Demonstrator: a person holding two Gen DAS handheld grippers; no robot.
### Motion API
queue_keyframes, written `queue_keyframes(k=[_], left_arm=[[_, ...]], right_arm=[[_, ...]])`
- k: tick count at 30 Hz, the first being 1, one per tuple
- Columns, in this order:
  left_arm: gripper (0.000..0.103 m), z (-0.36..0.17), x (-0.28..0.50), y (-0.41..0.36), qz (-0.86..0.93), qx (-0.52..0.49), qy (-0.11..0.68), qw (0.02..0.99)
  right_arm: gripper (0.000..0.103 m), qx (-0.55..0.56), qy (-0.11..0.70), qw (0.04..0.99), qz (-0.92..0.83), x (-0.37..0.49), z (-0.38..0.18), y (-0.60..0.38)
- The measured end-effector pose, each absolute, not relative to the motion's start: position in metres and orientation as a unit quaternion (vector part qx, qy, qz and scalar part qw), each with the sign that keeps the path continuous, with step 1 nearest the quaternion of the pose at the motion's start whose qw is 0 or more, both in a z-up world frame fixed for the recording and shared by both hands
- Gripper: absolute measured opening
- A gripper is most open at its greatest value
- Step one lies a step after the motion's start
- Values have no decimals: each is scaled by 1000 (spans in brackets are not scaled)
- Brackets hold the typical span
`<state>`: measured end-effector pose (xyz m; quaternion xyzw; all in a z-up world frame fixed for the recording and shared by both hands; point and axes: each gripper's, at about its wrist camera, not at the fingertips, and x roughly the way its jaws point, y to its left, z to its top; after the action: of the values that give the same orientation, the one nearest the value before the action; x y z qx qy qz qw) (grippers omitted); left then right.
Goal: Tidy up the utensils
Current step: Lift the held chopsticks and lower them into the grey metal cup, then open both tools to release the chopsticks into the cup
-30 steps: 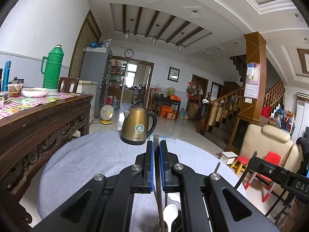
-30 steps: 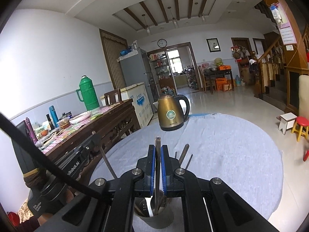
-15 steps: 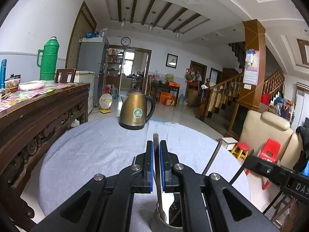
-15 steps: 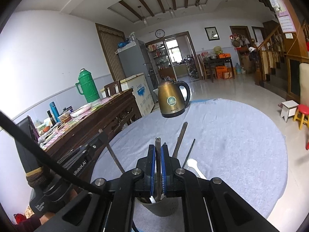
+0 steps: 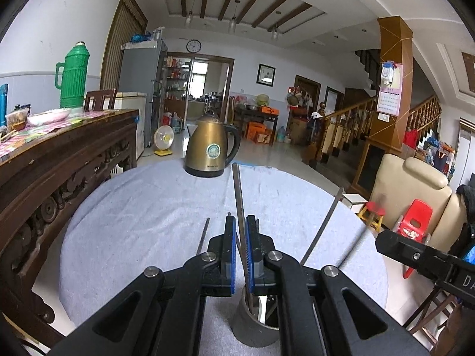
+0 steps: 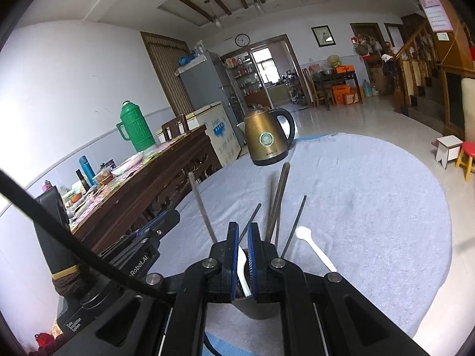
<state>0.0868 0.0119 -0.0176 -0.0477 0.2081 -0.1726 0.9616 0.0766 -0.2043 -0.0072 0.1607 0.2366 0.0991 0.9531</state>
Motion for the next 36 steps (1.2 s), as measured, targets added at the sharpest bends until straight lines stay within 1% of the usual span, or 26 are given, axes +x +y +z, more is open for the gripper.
queue_keyframes(k=[7, 10, 12, 13, 14, 15, 16, 17, 19, 26, 33, 36], left_arm=[[7, -25, 88, 9, -173, -36, 241, 954], [10, -27, 89, 10, -171, -34, 253, 952], [19, -27, 87, 12, -166, -33, 255, 952], [30, -26, 86, 13, -165, -35, 255, 952], [39, -25, 85, 15, -163, -37, 254, 953], [44, -25, 84, 17, -160, -38, 252, 953], [52, -23, 83, 18, -157, -39, 250, 955], [58, -22, 82, 19, -155, -40, 248, 956], [64, -18, 78, 21, -150, -41, 242, 958], [78, -6, 65, 28, -134, -46, 230, 963], [82, 5, 48, 37, -124, -49, 216, 967], [84, 10, 41, 41, -116, -44, 208, 970]], right_arm=[[7, 160, 242, 951, 104, 75, -6, -201], [7, 168, 250, 948, 105, 76, -8, -202], [7, 171, 253, 946, 105, 76, -7, -203], [8, 174, 254, 946, 105, 76, -7, -204], [11, 176, 254, 945, 104, 75, -7, -204], [13, 177, 253, 945, 103, 75, -6, -205], [19, 180, 251, 946, 101, 74, -5, -206], [24, 182, 250, 946, 99, 73, -4, -207], [30, 186, 244, 947, 98, 70, -2, -209], [31, 190, 224, 951, 94, 56, 6, -212], [31, 193, 207, 955, 91, 40, 15, -215], [34, 194, 199, 957, 87, 34, 20, -217]])
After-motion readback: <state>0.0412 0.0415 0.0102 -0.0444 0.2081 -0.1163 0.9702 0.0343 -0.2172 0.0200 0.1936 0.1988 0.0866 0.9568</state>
